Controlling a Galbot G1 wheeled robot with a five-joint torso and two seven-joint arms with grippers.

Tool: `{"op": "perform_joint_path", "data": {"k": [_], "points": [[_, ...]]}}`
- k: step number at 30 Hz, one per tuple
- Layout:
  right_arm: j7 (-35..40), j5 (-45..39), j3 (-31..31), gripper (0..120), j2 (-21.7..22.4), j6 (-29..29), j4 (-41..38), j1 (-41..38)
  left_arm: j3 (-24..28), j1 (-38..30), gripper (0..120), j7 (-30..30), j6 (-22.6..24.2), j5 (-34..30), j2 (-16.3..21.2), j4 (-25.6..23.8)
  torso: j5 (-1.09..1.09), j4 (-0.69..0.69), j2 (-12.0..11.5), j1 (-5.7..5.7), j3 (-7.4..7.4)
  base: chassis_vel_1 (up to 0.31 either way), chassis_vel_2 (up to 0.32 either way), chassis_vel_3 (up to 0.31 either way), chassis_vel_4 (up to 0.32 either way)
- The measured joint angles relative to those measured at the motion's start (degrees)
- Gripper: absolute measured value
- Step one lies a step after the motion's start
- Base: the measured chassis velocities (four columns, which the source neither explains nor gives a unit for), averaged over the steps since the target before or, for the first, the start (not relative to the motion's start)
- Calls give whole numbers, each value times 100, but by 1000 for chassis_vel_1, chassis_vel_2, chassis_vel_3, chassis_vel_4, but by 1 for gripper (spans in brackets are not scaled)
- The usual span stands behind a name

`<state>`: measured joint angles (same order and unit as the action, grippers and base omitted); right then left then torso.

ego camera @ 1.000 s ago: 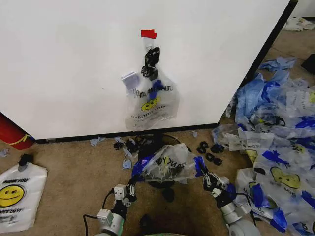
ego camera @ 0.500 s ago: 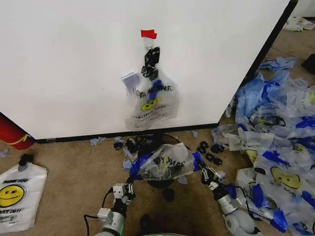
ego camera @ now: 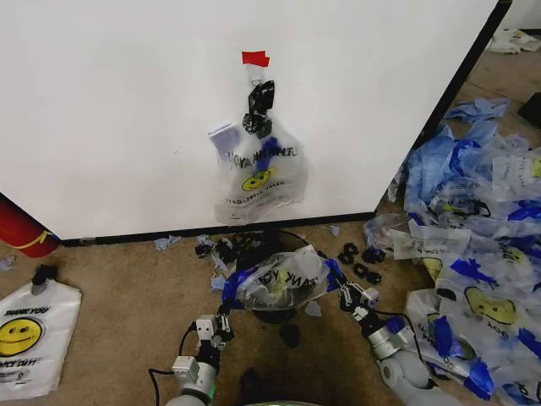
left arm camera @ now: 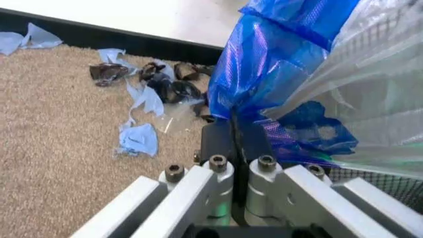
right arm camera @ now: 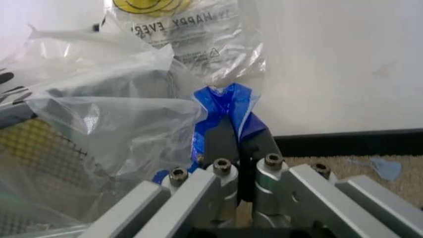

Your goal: Pick up the garbage bag from the wall and place it over the trash bin.

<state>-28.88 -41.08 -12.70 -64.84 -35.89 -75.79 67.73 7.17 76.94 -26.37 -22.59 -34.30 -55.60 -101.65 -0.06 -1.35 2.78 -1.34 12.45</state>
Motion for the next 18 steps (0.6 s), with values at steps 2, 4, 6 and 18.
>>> {"op": "perform_joint_path", "data": {"k": [2,4,6,18], "points": [[-12,14,-1,0,-7,-10,19,-18,0,5,0,1,-7,18,-13,17,0,0,0,0,0,0,0,0,0],[-24,40,-6,0,-24,-20,47,-51,4,16,0,1,-16,49,-52,45,0,0,0,0,0,0,0,0,0],[-24,55,-8,0,-42,-25,71,-71,16,19,0,1,-19,71,-79,64,0,0,0,0,0,0,0,0,0],[76,159,-7,0,-71,-43,119,-107,55,33,0,9,-20,133,-156,112,0,0,0,0,0,0,0,0,0]]}}
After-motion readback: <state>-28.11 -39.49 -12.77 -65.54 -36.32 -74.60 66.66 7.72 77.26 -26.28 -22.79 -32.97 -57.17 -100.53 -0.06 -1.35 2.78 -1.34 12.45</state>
